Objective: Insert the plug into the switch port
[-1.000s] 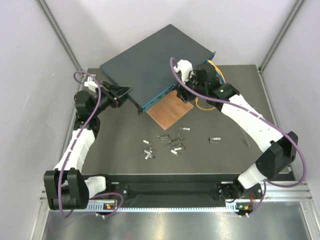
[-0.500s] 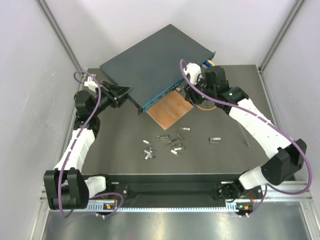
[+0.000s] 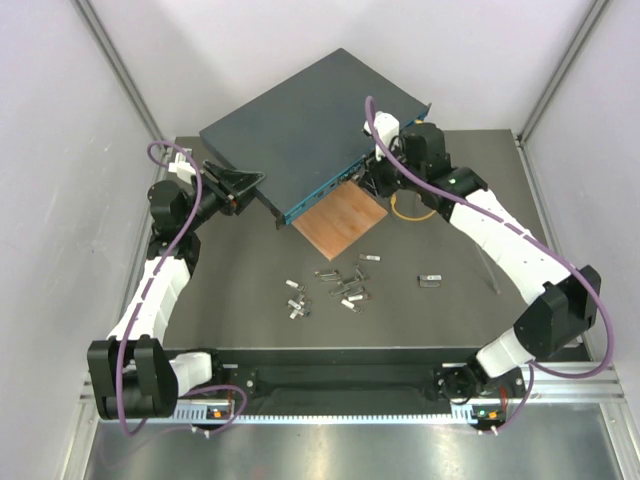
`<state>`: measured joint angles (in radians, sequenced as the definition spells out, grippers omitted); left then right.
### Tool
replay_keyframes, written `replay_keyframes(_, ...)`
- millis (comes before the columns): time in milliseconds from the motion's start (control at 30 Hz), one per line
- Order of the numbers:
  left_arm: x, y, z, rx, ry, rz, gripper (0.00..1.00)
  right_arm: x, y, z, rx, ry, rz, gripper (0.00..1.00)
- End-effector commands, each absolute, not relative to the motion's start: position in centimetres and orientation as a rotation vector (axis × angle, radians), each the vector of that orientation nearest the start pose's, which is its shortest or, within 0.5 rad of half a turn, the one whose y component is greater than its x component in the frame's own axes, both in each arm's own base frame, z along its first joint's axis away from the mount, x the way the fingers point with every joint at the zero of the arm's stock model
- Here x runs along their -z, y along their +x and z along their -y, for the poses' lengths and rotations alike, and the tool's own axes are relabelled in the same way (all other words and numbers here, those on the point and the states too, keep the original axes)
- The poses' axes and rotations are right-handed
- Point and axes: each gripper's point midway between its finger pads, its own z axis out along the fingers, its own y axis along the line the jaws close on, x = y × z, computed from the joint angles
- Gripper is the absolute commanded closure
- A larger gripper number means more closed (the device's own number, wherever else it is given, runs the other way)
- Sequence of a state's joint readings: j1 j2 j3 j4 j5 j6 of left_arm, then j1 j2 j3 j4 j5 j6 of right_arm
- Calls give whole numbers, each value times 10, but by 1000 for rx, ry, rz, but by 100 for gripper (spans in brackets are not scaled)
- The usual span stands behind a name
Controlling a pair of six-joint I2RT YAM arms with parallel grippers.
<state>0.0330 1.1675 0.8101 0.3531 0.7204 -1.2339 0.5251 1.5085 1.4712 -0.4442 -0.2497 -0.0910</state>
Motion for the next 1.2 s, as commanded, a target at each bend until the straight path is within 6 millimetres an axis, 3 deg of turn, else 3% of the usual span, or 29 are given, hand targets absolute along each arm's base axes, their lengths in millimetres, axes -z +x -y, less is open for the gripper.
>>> replay_keyframes(0, -326, 356, 133, 1403, -378, -1677, 58, -328, 378, -272, -588, -723, -1794, 78)
replay_keyframes(500, -324, 353, 134, 1412, -377, -1682, 61, -334, 389, -287, -645, -650, -1764, 78)
replay_keyframes(1167, -313, 349, 138, 1423, -383, -1709, 80, -369, 409, -307, -786, -475, -1702, 82)
